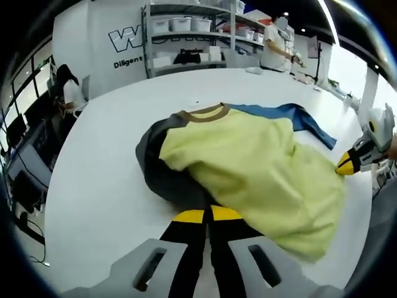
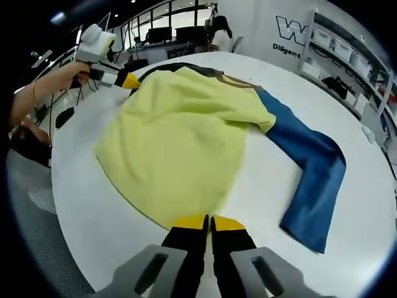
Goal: Fold the garment on the visible template until the final outline fits inside the template.
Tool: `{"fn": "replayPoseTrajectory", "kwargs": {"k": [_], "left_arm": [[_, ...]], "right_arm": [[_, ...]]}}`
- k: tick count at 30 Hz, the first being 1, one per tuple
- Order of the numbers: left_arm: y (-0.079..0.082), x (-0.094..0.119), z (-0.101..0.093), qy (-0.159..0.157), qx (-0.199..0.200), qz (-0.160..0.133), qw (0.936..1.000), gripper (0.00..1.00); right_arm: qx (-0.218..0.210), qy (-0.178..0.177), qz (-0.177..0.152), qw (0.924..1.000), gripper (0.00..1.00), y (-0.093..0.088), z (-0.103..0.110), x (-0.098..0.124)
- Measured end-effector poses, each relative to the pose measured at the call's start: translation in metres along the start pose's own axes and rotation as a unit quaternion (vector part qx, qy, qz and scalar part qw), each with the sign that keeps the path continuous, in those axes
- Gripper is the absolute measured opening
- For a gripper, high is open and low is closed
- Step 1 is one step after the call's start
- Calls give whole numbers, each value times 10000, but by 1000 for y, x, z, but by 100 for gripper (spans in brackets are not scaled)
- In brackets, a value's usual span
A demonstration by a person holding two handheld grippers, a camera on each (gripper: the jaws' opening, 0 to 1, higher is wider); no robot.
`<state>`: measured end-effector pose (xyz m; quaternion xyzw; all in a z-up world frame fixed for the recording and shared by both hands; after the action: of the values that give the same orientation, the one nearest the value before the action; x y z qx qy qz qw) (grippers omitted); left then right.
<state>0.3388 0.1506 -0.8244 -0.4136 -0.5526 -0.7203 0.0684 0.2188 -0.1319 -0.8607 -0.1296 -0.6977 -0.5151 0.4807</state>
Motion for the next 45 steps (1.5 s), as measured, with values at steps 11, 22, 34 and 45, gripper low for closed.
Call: {"fn": "replayPoseTrajectory", "kwargs": {"k": [11,22,34,45], "left_arm": [[-10,18,20,179,-75,156,9997,7],[-20,27,45,428,-229,458,9978,7],[-29,30,92,871,-528,902,9907,7],[-33,23,131,1393,-503,1155,9822,7]], "right_arm": [[-381,311,374,9981,0,-23,14,18],[-376,110,383,9985,0,-33,3,31],[-207,-106,403,9989,0,-39,-9,32],[-182,-202,437,9987,0,-43,-16,30]]}}
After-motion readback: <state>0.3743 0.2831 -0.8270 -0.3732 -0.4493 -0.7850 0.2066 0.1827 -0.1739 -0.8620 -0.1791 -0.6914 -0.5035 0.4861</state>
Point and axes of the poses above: the point that each gripper's makers call its tool centre point, and the gripper's own axes: x roughly backward along the fingers, z roughly to its left, y roughly out of its top, the point moved 1 cm from there along x, roughly backward along the fingers, and after that the axes turned 3 degrees about -x, right-handed, at the moved point
